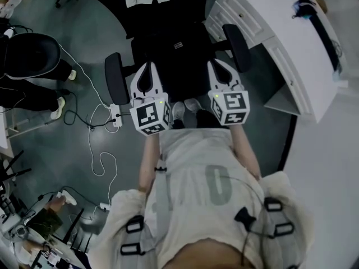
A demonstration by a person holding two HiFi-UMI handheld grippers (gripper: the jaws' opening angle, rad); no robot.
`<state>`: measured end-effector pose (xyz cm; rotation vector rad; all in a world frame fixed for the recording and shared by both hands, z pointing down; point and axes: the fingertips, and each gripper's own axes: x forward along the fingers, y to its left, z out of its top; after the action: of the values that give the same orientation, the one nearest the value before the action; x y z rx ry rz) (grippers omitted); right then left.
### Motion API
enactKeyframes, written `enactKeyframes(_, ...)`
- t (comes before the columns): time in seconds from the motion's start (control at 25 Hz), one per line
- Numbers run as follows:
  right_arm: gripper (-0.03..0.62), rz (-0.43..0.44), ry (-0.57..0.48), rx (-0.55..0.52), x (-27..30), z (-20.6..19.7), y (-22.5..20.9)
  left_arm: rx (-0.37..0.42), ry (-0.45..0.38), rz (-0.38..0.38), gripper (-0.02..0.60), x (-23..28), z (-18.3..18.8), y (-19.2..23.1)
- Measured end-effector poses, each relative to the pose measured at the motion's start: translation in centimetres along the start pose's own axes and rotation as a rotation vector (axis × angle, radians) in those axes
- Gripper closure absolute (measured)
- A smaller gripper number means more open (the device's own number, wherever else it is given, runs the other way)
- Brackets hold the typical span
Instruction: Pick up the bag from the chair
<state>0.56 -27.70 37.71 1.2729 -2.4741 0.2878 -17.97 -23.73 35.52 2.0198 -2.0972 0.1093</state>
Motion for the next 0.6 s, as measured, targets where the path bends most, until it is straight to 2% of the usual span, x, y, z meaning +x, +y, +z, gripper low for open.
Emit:
enactKeyframes(0.24, 0.586, 0.048, 0.000, -0.003, 0.9, 0.5, -0.8, 0.001, 0.007, 0.018, 0.574, 1.0, 0.0, -1.5)
enactKeyframes(0.48, 0.586, 0.053, -0.023, 0.029, 1.3, 1.5, -1.6, 0.019, -0.024, 0.049, 0.574, 1.1, 1.3, -1.2)
enactKeyframes(0.6, 0.585, 0.057, -0.035, 0.040, 1.4, 1.8, -1.9, -0.003, -0.025, 0.035, 0.572, 1.4, 1.6, -1.0)
